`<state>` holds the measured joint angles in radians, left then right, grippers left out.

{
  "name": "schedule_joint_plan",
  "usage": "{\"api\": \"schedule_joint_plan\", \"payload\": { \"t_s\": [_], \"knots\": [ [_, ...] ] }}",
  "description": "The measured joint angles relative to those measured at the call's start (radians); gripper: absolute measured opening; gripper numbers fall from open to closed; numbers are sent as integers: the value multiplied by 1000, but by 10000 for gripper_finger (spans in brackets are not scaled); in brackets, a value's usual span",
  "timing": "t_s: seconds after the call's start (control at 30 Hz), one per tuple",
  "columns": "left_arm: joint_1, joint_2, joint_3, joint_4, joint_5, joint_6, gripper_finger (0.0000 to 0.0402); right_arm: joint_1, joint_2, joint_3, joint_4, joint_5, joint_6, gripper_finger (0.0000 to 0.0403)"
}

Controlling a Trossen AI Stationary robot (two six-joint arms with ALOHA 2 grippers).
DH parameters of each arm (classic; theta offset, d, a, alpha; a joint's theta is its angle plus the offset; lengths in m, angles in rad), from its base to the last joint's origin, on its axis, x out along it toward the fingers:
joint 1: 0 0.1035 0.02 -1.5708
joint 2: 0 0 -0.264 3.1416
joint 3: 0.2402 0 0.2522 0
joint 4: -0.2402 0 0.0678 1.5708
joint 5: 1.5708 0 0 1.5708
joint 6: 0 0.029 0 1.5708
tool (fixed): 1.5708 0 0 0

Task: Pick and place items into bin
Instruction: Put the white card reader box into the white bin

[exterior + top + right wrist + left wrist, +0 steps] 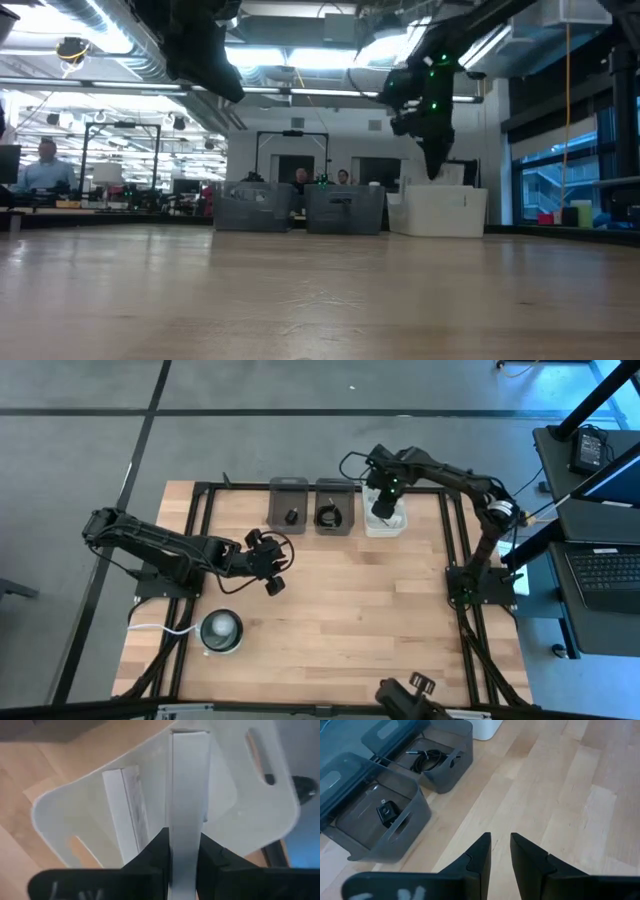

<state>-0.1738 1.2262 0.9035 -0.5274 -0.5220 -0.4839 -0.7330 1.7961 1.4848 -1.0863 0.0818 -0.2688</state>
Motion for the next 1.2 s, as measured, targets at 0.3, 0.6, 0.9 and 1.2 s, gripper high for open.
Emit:
{"api": "schedule_joint_plan", "payload": {
  "t_s": [0.3, 0.6, 0.9, 1.2],
  "knots": [
    [0, 0, 0, 0, 0, 0, 67, 0, 95, -2, 5, 3, -5, 59],
    [0, 0, 0, 0, 0, 0, 65, 0, 106, -3, 42, 3, -3, 62],
    [0, 0, 0, 0, 0, 0, 67, -6, 106, -3, 44, 4, -3, 109],
    [0, 0, 0, 0, 0, 0, 63, -6, 108, 7, -10, 59, -2, 130]
  ]
}}
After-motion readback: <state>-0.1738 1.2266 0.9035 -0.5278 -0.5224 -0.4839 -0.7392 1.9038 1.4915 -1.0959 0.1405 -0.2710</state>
